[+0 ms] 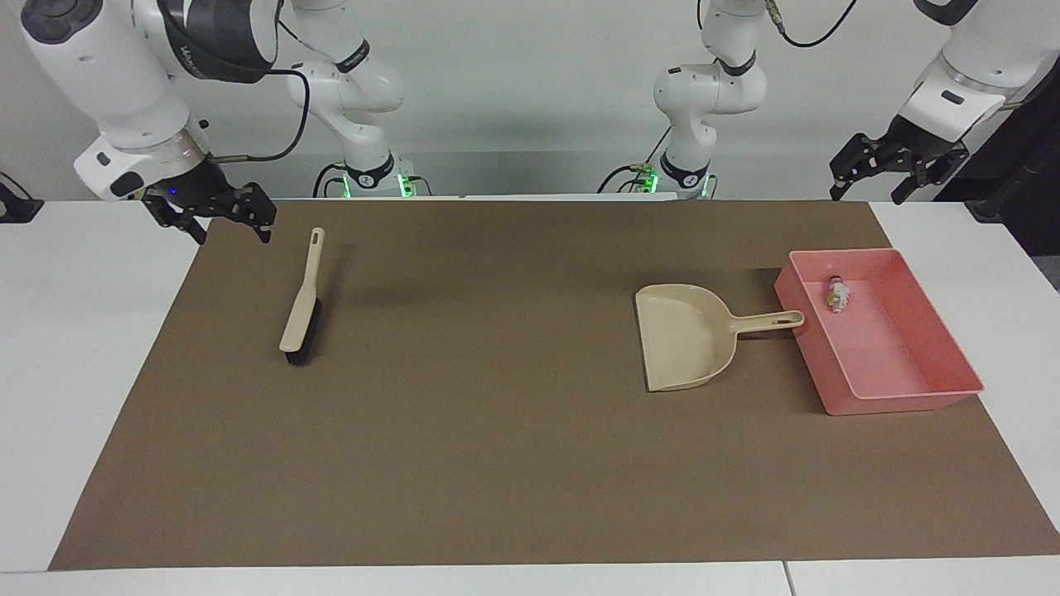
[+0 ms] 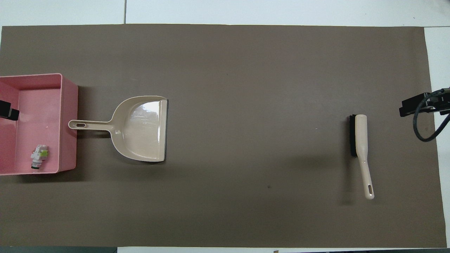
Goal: Clean e-waste and dump in bin
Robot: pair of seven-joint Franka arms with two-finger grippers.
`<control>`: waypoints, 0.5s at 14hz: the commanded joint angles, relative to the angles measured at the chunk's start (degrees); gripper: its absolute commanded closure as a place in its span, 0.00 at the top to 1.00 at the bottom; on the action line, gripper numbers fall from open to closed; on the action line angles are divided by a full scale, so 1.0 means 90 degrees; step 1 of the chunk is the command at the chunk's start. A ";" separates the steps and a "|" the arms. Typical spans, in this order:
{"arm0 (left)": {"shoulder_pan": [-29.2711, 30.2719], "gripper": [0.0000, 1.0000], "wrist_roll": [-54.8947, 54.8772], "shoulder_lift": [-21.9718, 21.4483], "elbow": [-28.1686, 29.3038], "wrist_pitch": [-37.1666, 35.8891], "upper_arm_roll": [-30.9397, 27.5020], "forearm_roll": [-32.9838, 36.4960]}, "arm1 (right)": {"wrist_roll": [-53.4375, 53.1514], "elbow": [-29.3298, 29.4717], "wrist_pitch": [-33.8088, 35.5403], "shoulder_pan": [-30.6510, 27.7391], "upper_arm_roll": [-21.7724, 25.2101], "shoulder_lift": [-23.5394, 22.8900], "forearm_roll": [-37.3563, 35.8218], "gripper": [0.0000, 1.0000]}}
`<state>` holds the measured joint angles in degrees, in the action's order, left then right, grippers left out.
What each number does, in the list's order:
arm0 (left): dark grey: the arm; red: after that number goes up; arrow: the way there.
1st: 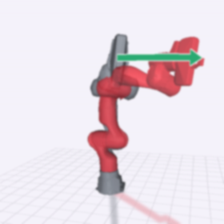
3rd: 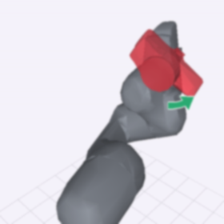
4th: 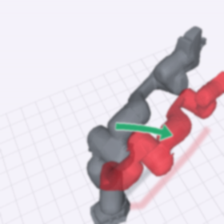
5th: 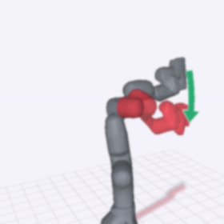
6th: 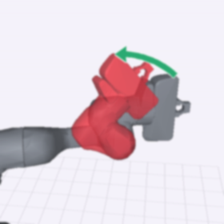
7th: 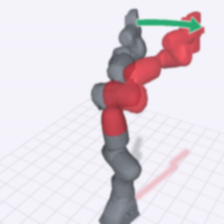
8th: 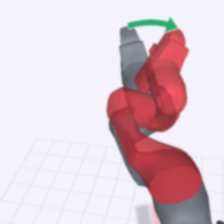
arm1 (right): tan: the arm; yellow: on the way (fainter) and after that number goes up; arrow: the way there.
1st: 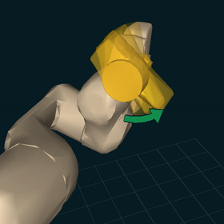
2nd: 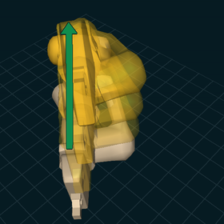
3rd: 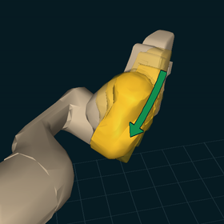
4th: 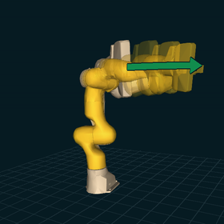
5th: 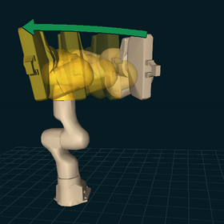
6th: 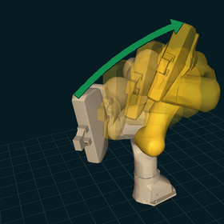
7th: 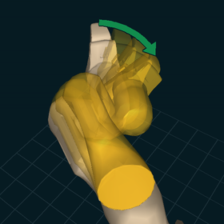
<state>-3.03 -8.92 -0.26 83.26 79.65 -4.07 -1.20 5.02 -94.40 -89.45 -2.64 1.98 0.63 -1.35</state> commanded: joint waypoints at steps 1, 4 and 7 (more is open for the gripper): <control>0.0014 0.99 0.0014 -0.0010 0.0035 -0.0100 0.0013 0.0065 | -0.0069 -0.0067 -0.0110 0.0020 0.0024 0.0057 0.0033 0.99; 0.0033 0.99 0.0004 -0.0089 0.0183 -0.0256 0.0013 0.0075 | -0.0069 -0.0067 -0.0110 0.0020 0.0024 0.0066 0.0024 0.99; 0.0014 0.99 -0.0015 -0.0108 0.0183 -0.0227 0.0013 0.0075 | -0.0079 -0.0067 -0.0110 0.0020 0.0024 0.0066 0.0023 0.99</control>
